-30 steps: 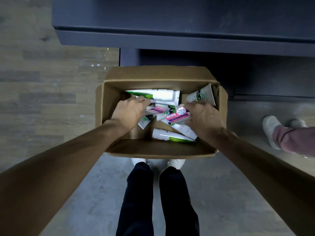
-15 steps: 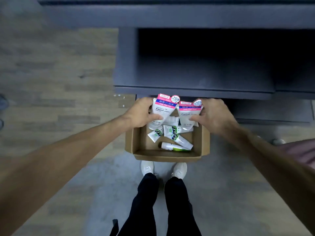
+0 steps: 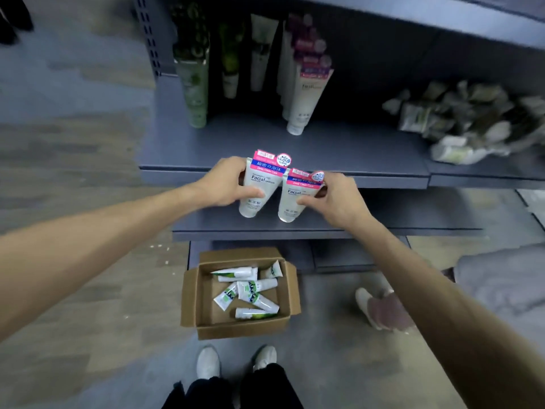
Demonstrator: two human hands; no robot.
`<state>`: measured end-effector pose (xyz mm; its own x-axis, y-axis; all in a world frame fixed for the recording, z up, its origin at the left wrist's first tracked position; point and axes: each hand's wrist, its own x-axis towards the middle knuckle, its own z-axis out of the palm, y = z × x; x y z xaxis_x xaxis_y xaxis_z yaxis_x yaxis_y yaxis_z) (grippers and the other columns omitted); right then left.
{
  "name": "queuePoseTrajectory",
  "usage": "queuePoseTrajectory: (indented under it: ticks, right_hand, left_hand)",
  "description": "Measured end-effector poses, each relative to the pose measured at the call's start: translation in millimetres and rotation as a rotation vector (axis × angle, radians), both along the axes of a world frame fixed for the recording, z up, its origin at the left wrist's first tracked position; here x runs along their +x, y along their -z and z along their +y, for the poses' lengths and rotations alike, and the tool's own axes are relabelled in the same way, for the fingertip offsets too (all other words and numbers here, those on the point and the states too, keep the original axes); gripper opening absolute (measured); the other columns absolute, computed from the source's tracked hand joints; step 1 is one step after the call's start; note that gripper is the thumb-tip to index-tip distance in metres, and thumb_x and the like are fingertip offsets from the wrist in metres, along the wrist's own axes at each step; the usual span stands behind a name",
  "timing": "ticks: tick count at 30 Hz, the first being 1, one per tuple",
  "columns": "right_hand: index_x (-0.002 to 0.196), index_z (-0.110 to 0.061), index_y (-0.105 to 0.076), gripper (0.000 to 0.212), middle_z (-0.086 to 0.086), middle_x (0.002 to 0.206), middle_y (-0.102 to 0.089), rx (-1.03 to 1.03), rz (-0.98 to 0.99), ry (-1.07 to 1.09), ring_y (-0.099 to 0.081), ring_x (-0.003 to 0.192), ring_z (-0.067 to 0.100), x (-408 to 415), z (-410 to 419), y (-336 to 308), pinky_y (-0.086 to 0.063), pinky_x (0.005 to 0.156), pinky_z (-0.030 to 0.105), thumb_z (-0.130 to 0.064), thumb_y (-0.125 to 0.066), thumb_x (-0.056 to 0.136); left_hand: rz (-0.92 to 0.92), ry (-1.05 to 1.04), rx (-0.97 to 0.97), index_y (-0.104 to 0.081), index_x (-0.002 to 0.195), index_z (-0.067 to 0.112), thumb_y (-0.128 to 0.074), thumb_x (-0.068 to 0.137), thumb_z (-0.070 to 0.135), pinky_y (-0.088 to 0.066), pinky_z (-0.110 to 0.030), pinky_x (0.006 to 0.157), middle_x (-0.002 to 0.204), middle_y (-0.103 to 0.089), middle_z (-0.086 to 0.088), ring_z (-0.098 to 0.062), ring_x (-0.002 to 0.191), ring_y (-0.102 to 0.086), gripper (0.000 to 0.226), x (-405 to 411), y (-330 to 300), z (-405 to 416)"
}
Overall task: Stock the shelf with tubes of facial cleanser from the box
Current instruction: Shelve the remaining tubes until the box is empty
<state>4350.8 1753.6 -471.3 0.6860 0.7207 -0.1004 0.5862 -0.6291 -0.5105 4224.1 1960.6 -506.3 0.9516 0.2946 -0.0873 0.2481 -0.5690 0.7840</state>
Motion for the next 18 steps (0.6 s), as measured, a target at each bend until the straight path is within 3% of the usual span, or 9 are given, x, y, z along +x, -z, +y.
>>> queuePoseTrajectory:
  ticks: [6,10,15,18]
  right_hand:
    - [0.087,-0.021,-0.065,0.022,-0.007,0.086,-0.074,0.073,-0.110,-0.032,-0.068,0.079,0.008,0.1,7.4,-54.4,-0.056,0.076,0.035,-0.032,-0.081,0.076]
    - [0.088,-0.018,-0.067,0.022,-0.006,0.084,-0.073,0.122,-0.182,-0.062,-0.067,0.074,0.010,8.4,19.7,-87.0,-0.055,0.073,0.033,-0.030,-0.081,0.076]
    - [0.087,-0.023,-0.067,0.020,-0.008,0.084,-0.072,0.168,-0.211,-0.094,-0.066,0.073,0.011,27.5,30.5,-109.7,-0.054,0.072,0.031,-0.031,-0.081,0.075]
    - [0.083,-0.032,-0.061,0.023,-0.008,0.084,-0.070,0.148,-0.221,-0.116,-0.064,0.072,0.012,42.9,32.4,-110.7,-0.053,0.070,0.032,-0.033,-0.082,0.074]
  left_hand:
    - [-0.115,0.059,0.084,-0.068,0.100,0.026,-0.081,0.077,0.023,-0.055,-0.029,0.089,0.099,-0.071,0.013,-0.003,0.095,-0.066,0.027,1.4,-59.9,14.2]
    - [-0.187,0.059,0.194,-0.067,0.100,0.027,-0.081,0.077,0.024,-0.044,-0.012,0.075,0.096,-0.068,0.013,-0.004,0.091,-0.063,0.027,10.3,-106.1,29.6]
    - [-0.237,0.031,0.223,-0.070,0.106,0.021,-0.082,0.076,0.025,-0.051,-0.026,0.085,0.105,-0.071,0.007,-0.009,0.096,-0.065,0.032,27.7,-124.4,40.9]
    - [-0.259,0.005,0.218,-0.069,0.108,0.020,-0.081,0.076,0.023,-0.049,-0.024,0.087,0.108,-0.071,0.005,-0.009,0.099,-0.065,0.034,36.6,-118.9,39.9]
